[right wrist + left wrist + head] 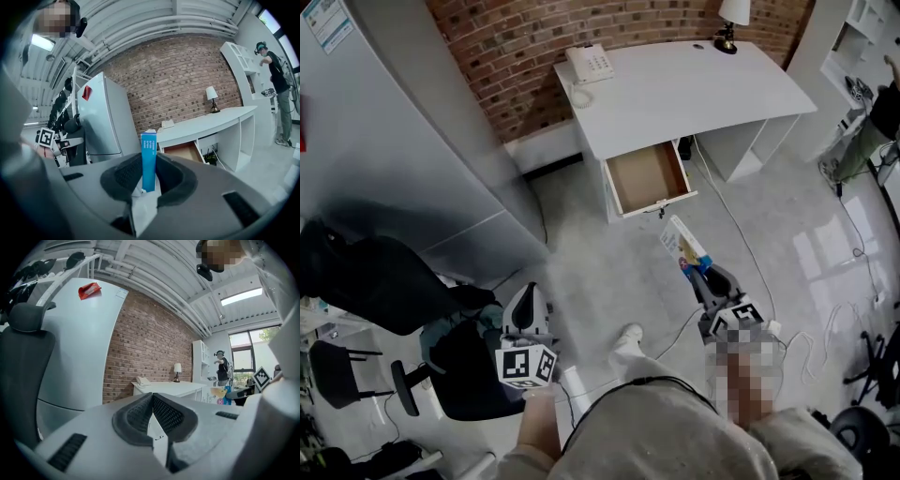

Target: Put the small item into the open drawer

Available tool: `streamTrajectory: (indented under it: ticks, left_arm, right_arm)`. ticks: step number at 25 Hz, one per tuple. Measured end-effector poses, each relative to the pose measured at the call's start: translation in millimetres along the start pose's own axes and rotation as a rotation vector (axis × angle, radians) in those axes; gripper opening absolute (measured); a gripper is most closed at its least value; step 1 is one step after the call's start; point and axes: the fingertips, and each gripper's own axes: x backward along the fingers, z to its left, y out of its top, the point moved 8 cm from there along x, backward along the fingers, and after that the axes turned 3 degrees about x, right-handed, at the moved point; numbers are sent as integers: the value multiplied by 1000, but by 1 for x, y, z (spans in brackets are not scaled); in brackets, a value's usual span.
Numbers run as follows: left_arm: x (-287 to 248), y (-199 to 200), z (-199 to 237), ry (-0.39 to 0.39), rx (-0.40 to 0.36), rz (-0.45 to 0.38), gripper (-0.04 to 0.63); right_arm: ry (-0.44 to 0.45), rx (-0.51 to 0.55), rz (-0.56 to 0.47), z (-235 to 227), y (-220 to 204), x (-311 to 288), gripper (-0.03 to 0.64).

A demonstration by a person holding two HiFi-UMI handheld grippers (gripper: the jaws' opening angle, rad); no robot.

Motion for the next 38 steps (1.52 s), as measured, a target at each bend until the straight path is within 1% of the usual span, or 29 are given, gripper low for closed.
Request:
streamTrajectory:
  ticks: [6, 10, 15, 18, 23, 26, 34, 38]
  left_arm:
    - [-53, 1, 22, -24, 13, 26, 5]
    - [-81, 0, 26, -43, 13, 36, 6]
    - [-109, -2, 31, -49, 19, 40, 5]
    - [-123, -5, 29, -63, 15, 57, 5]
    - [-155, -4, 24, -147, -21, 94, 5]
    - [-182, -6, 26, -183, -36, 107, 6]
    - [-268, -21, 27, -285, -50, 146, 5]
    - [-300, -30, 32, -306, -35, 167, 5]
  right_arm:
    - [-14, -7, 21, -11, 10, -46, 87]
    - [-18, -17, 47, -20, 9, -66, 87]
    - [-13, -32, 61, -29, 9, -93, 87]
    - [-14, -43, 71, -30, 10, -106, 87]
    - [-40, -65, 105, -32, 11, -123, 87]
    - [-59, -77, 124, -36, 8, -137, 87]
    - [-123, -128, 180, -49, 0, -168, 87]
    - [-144, -141, 221, -59, -5, -198, 87]
